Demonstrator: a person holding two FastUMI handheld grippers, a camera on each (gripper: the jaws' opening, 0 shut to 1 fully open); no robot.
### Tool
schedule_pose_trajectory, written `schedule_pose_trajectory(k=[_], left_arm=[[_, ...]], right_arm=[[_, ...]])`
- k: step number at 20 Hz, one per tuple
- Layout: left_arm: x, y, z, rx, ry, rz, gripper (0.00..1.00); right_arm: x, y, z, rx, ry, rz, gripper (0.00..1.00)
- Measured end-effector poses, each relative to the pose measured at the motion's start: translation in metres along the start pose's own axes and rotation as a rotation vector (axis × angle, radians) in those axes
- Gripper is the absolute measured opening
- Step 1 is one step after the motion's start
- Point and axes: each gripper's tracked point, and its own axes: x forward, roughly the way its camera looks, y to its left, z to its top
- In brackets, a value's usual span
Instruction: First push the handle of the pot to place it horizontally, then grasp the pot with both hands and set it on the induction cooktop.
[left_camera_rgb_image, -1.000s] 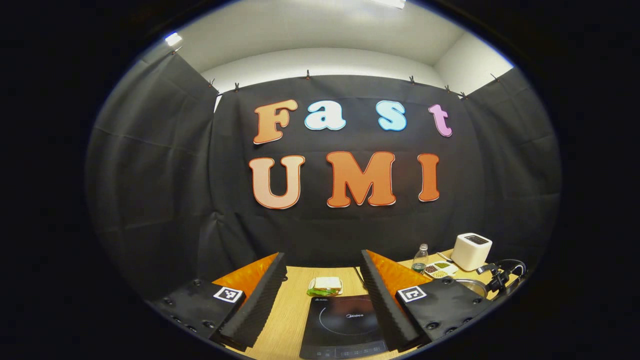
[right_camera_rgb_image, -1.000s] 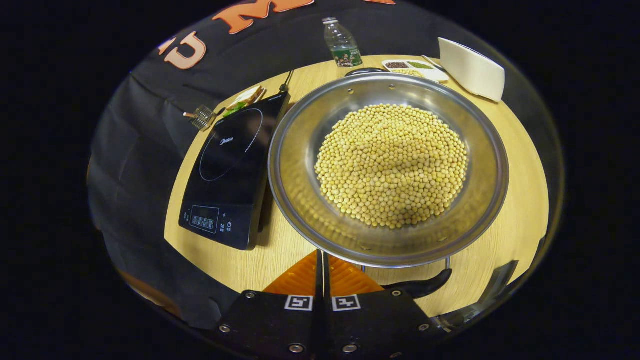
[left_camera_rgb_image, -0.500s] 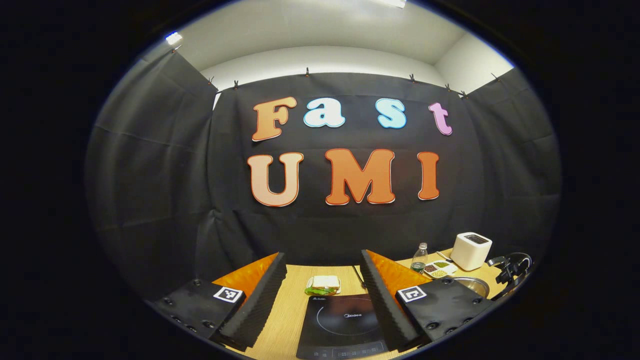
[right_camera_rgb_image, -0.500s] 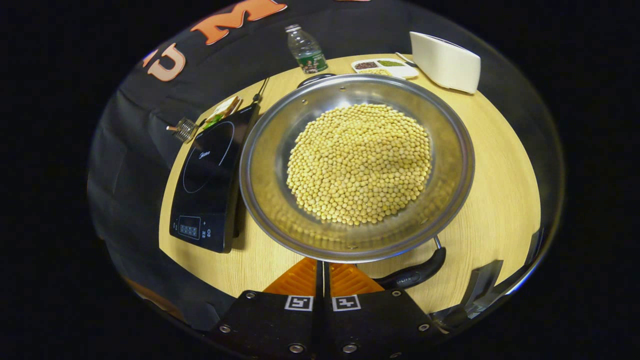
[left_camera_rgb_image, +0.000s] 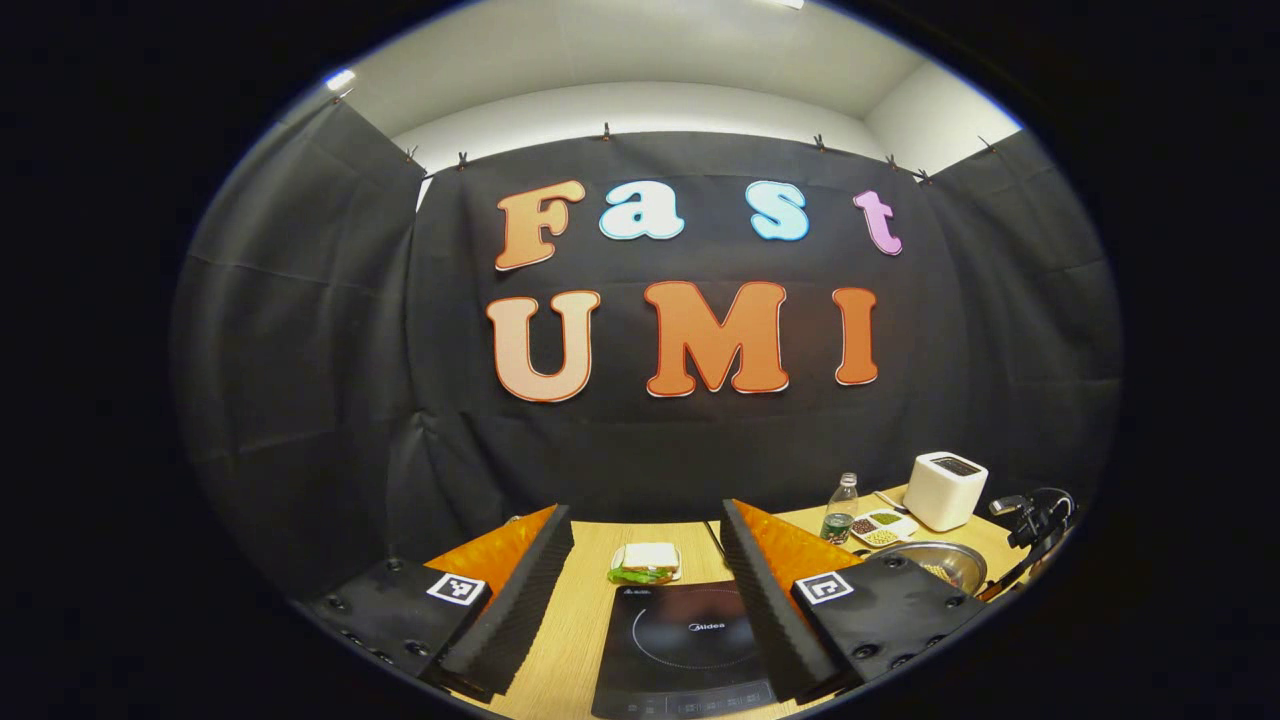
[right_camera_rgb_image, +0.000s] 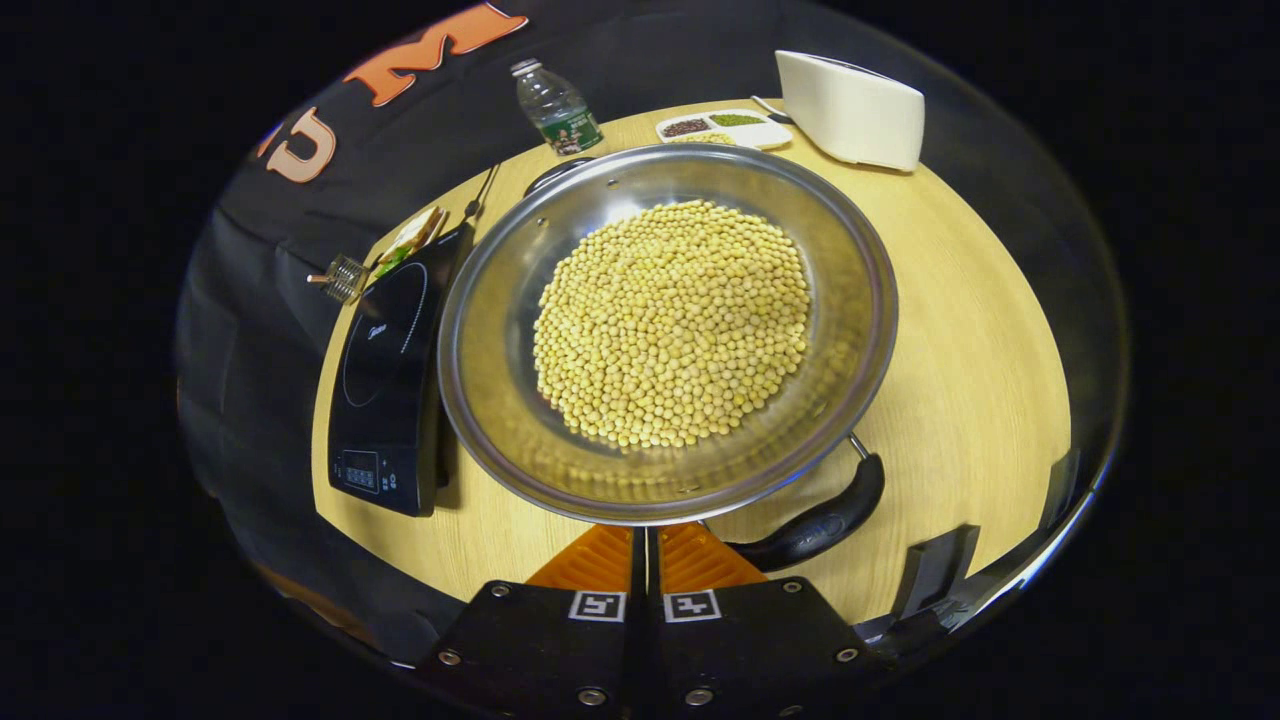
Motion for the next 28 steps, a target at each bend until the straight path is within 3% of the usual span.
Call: schedule_pose_trajectory(k=[13, 28], left_arm=[[0.022, -0.011, -0.022, 0.0, 0.043, -0.015, 0.97], [0.065, -0.039, -0.082, 0.026, 0.189, -0.058, 0.97]], right_arm=[[0.008, -0.046, 0.017, 0.036, 0.001, -0.073, 0.0], [0.017, -0.119, 0.078, 0.24, -0.12, -0.174, 0.0]])
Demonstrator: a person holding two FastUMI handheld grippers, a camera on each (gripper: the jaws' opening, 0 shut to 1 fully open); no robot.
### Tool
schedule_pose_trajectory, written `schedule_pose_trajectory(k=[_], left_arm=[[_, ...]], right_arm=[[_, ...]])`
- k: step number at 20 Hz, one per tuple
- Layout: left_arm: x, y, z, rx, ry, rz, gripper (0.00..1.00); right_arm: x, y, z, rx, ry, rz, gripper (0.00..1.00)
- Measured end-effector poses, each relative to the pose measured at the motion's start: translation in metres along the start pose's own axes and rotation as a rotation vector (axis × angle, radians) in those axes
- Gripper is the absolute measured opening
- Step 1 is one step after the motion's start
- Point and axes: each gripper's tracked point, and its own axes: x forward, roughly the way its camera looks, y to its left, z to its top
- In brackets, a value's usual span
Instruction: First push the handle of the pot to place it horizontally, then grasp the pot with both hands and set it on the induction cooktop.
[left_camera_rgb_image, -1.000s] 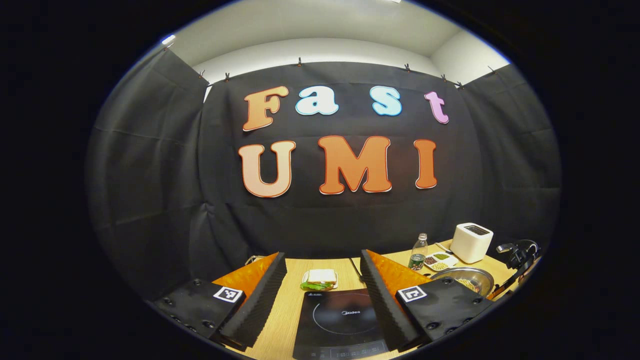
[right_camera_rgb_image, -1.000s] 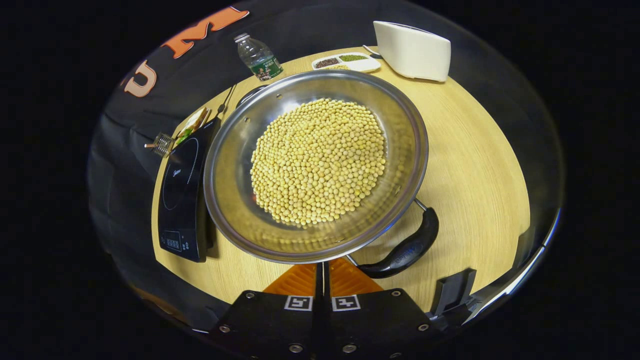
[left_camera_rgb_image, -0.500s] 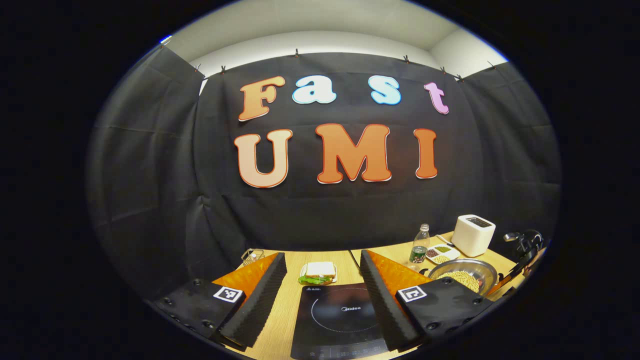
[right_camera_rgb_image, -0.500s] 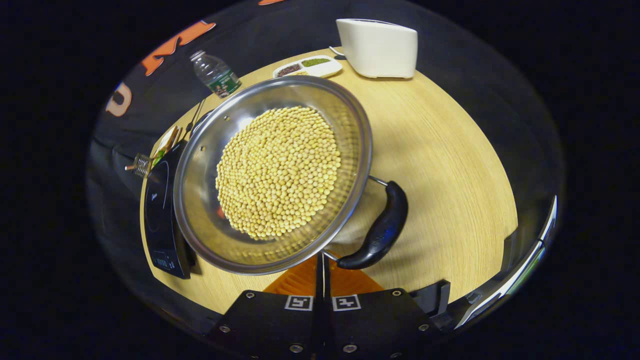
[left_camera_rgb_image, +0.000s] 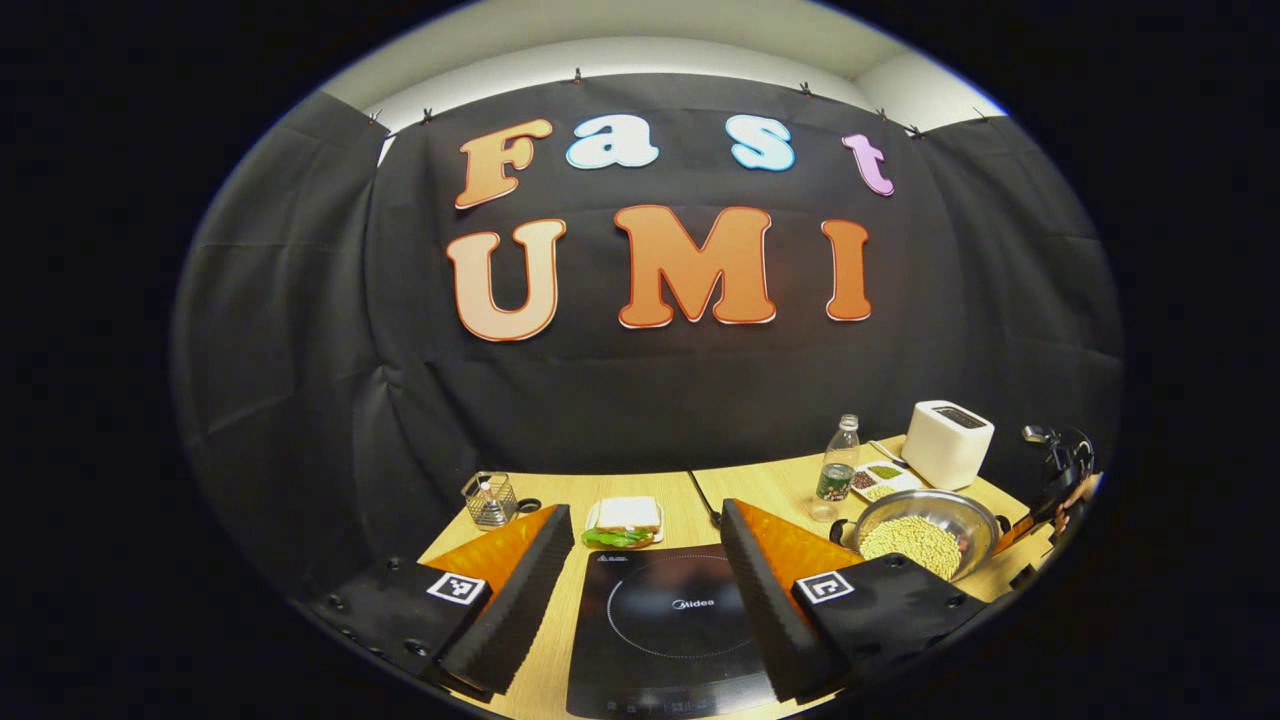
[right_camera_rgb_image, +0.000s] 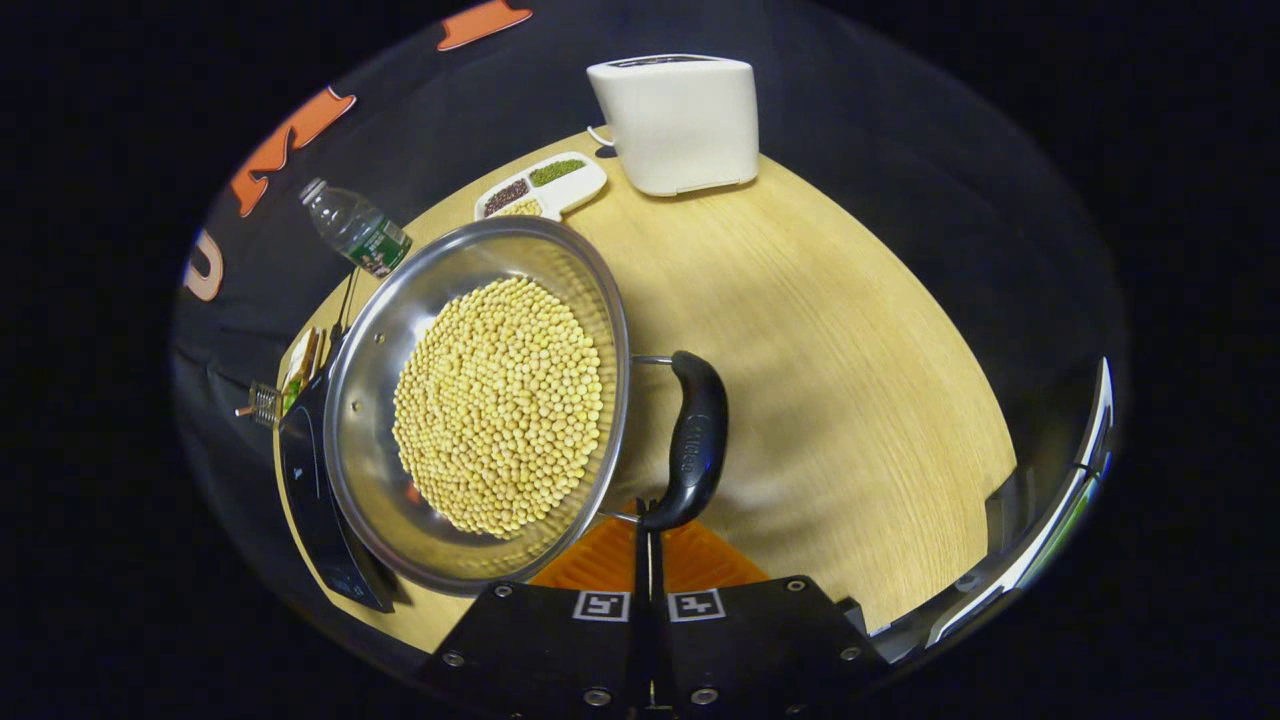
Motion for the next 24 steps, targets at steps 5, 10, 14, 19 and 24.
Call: schedule_pose_trajectory(k=[5, 10, 14, 19, 24], left_arm=[[0.017, -0.018, -0.016, 0.021, 0.045, -0.031, 0.97], [0.036, -0.043, -0.034, 0.014, 0.095, -0.076, 0.98], [0.048, -0.065, -0.052, 0.014, 0.144, -0.115, 0.93], [0.06, -0.1, -0.069, 0.025, 0.192, -0.166, 0.93], [0.075, -0.141, -0.087, 0.022, 0.248, -0.226, 0.93]], right_arm=[[0.009, -0.002, 0.027, 0.021, -0.039, -0.017, 0.0], [0.01, -0.017, 0.048, 0.034, -0.067, -0.036, 0.0], [0.007, -0.029, 0.066, 0.033, -0.101, -0.046, 0.0], [0.0, -0.044, 0.091, 0.03, -0.152, -0.048, 0.0], [-0.01, -0.056, 0.111, 0.034, -0.181, -0.037, 0.0]])
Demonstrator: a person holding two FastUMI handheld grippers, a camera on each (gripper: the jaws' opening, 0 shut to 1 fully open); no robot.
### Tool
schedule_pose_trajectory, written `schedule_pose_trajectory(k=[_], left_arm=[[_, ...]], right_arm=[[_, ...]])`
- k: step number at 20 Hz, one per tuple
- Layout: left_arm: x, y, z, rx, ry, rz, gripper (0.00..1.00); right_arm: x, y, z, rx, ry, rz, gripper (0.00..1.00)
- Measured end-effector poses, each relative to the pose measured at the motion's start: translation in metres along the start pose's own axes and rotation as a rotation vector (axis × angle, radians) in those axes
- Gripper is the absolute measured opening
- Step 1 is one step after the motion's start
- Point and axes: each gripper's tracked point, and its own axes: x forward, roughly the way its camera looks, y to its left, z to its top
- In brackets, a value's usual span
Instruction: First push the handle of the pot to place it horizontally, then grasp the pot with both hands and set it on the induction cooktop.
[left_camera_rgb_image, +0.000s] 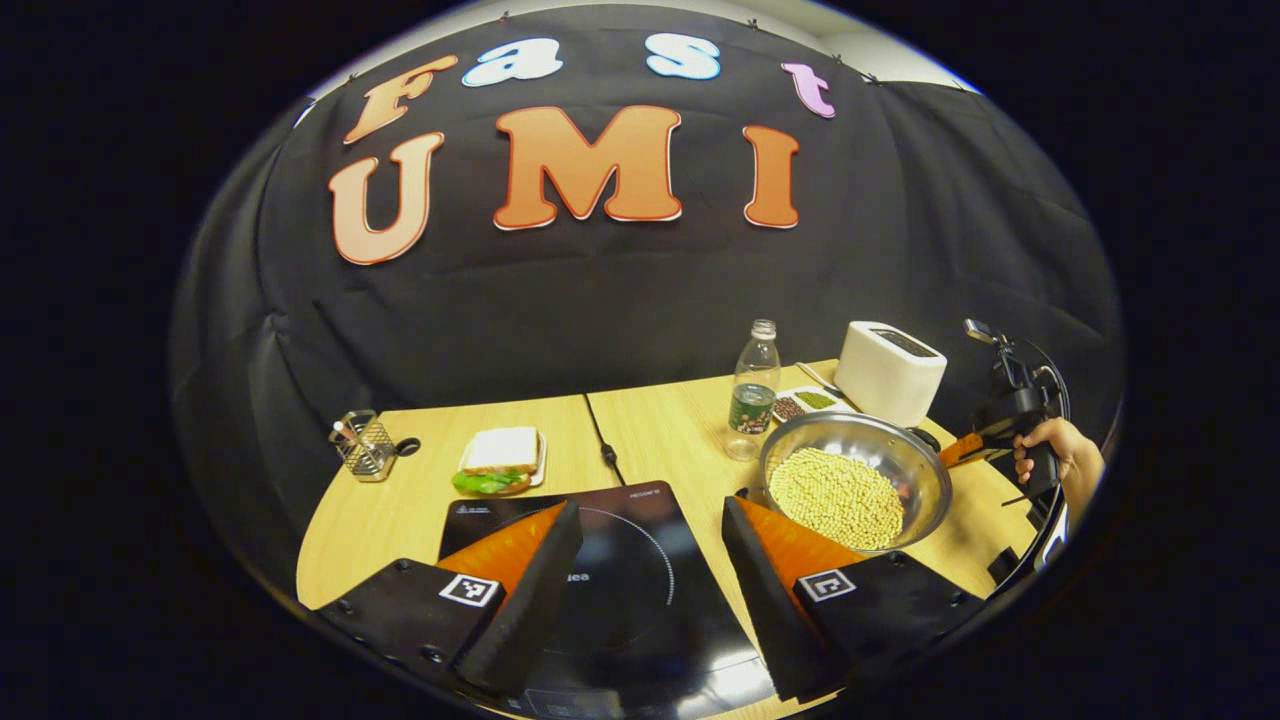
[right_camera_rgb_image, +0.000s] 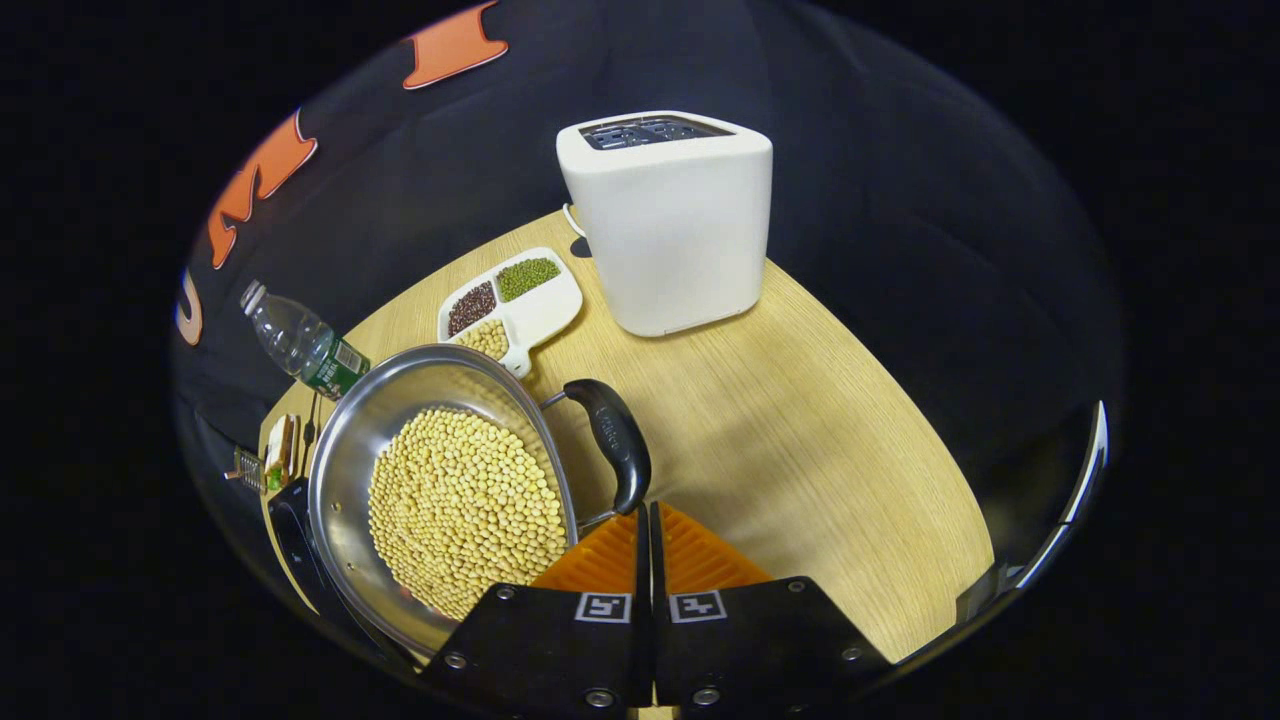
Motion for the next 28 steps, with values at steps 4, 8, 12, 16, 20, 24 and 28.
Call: schedule_pose_trajectory(k=[4, 8, 12, 16, 20, 24, 28], left_arm=[[0.027, -0.027, -0.016, -0.016, 0.072, -0.051, 0.93], [0.062, -0.06, -0.033, -0.046, 0.176, -0.098, 0.88], [0.09, -0.094, -0.052, -0.081, 0.269, -0.156, 0.96], [0.116, -0.118, -0.067, -0.096, 0.34, -0.179, 0.93], [0.143, -0.117, -0.085, -0.116, 0.39, -0.13, 0.93], [0.167, -0.113, -0.101, -0.132, 0.41, -0.083, 0.93], [0.183, -0.114, -0.113, -0.128, 0.407, -0.061, 0.95]], right_arm=[[-0.027, 0.001, 0.005, 0.012, 0.005, 0.046, 0.0], [-0.044, 0.017, 0.033, -0.013, -0.094, 0.094, 0.12], [-0.046, 0.025, 0.047, -0.12, -0.14, 0.079, 0.4], [-0.033, 0.033, 0.037, -0.199, -0.116, 0.077, 0.76], [-0.018, 0.034, 0.038, -0.252, -0.122, 0.053, 0.91], [-0.003, 0.029, 0.039, -0.285, -0.123, 0.028, 0.94], [0.013, 0.026, 0.041, -0.314, -0.133, 0.007, 0.94]])
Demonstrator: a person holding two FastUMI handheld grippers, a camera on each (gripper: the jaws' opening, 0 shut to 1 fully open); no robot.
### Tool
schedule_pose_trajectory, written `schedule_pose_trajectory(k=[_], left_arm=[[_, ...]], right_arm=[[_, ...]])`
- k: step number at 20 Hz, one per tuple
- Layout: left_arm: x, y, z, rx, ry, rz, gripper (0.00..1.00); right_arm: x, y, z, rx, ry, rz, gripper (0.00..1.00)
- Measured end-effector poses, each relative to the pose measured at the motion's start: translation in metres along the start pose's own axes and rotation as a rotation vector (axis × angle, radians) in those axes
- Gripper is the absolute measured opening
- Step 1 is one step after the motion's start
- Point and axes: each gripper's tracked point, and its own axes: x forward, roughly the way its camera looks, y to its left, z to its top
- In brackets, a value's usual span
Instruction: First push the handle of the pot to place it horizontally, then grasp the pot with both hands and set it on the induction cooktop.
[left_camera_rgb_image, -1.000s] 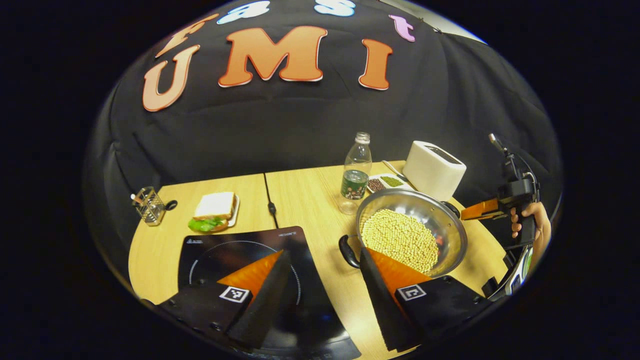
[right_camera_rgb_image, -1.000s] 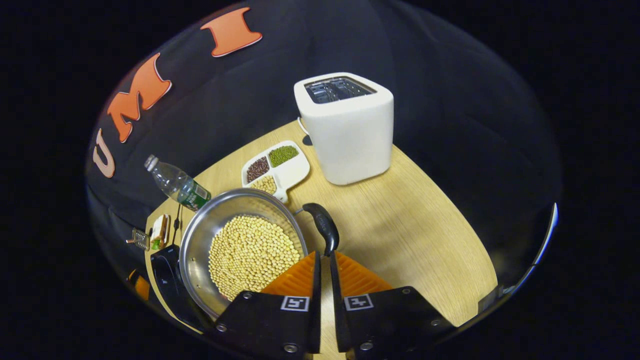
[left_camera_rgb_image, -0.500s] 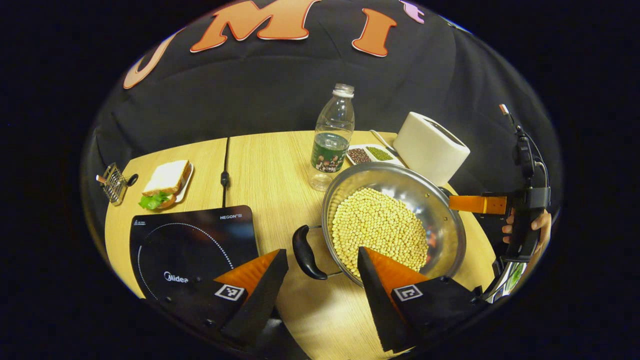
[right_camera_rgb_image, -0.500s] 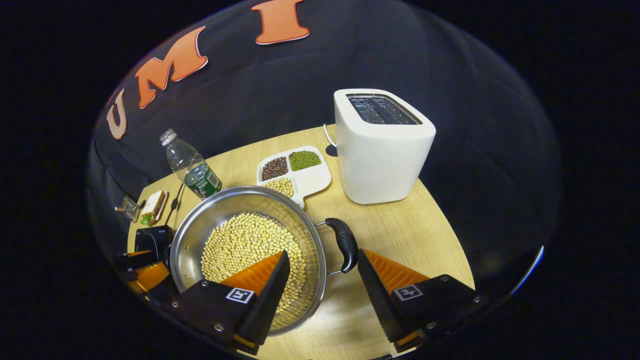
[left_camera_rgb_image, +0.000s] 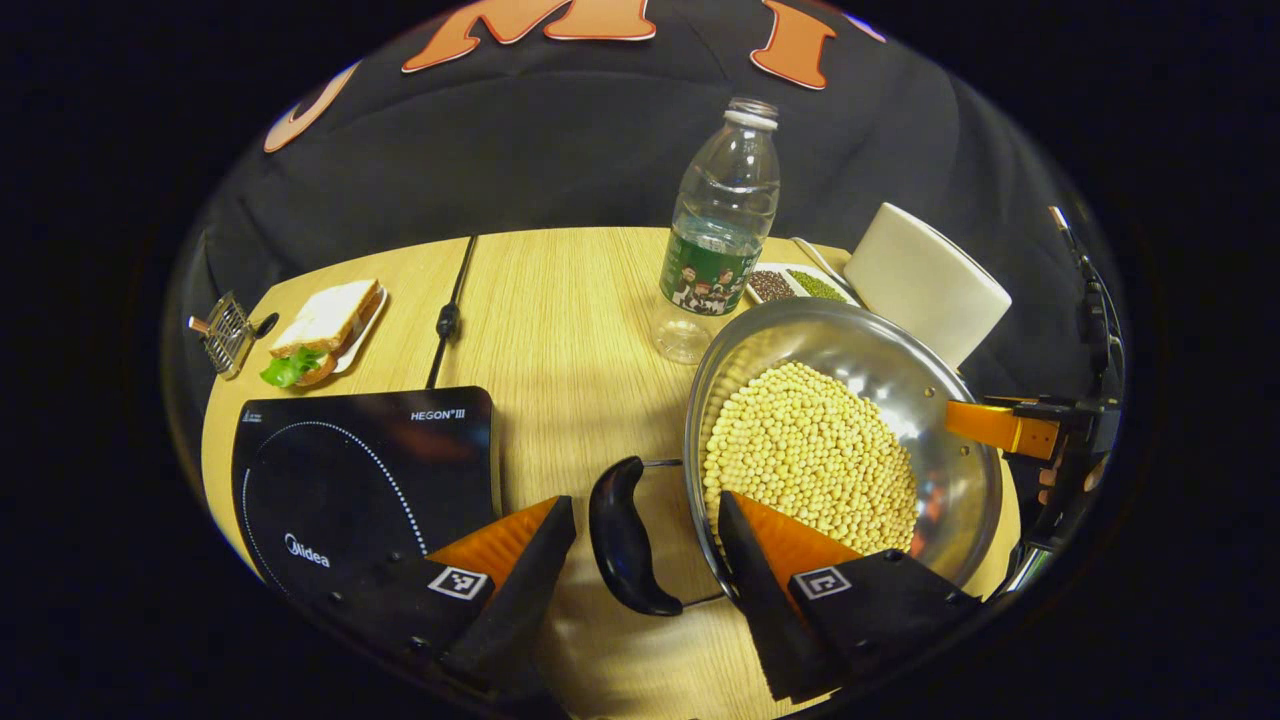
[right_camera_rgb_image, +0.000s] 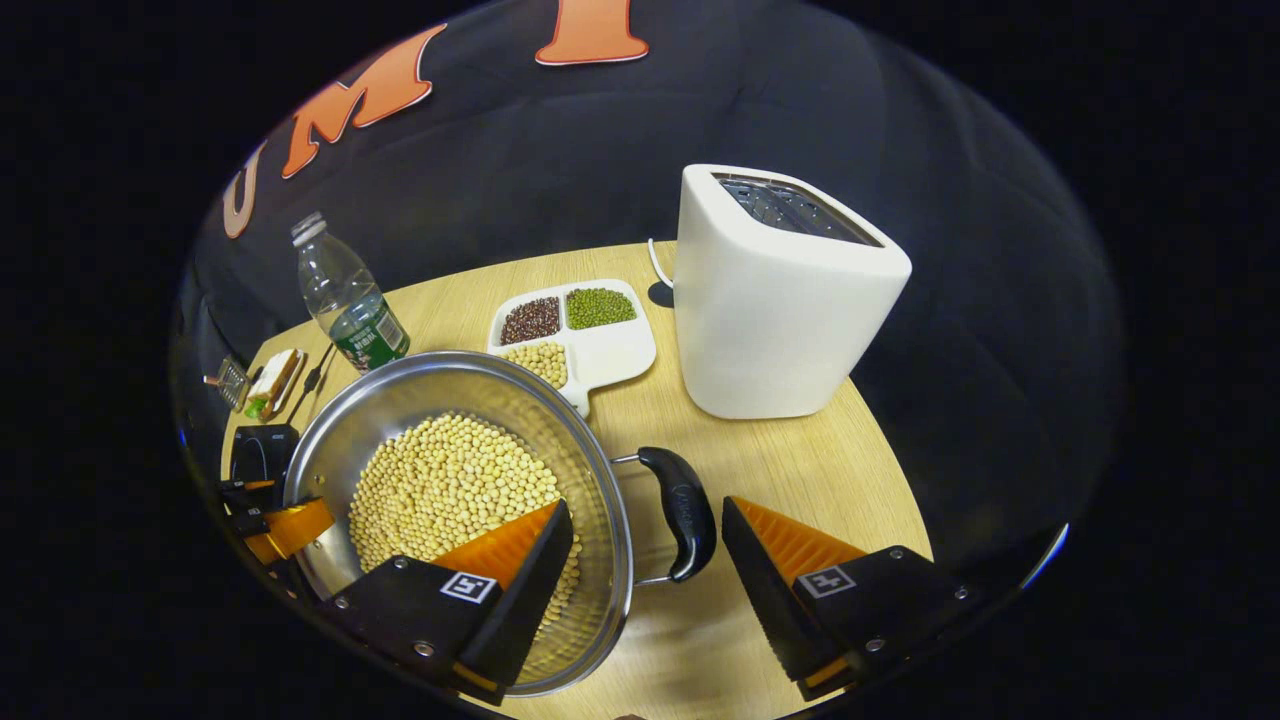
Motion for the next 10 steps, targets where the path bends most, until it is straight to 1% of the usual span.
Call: schedule_pose_trajectory(k=[3, 5, 6, 7, 8, 9, 10], left_arm=[[0.012, -0.004, -0.002, -0.005, -0.01, 0.022, 0.99], [0.02, -0.005, -0.002, -0.005, -0.029, 0.042, 0.95], [0.024, -0.004, -0.002, -0.003, -0.04, 0.054, 0.97], [0.025, -0.004, -0.001, -0.006, -0.051, 0.068, 0.94], [0.026, -0.003, -0.001, -0.009, -0.065, 0.077, 0.96], [0.026, -0.003, 0.0, -0.016, -0.074, 0.085, 0.93], [0.026, -0.003, 0.002, -0.017, -0.09, 0.091, 0.96]], right_arm=[[0.009, -0.004, 0.001, -0.04, -0.012, -0.022, 0.94], [0.012, -0.007, 0.003, -0.055, -0.026, -0.037, 0.94], [0.013, -0.008, 0.006, -0.066, -0.039, -0.043, 0.94], [0.013, -0.009, 0.008, -0.072, -0.051, -0.047, 0.94], [0.013, -0.007, 0.009, -0.069, -0.054, -0.038, 0.94], [0.015, -0.005, 0.009, -0.067, -0.054, -0.03, 0.93], [0.016, -0.003, 0.008, -0.072, -0.053, -0.024, 0.91]])
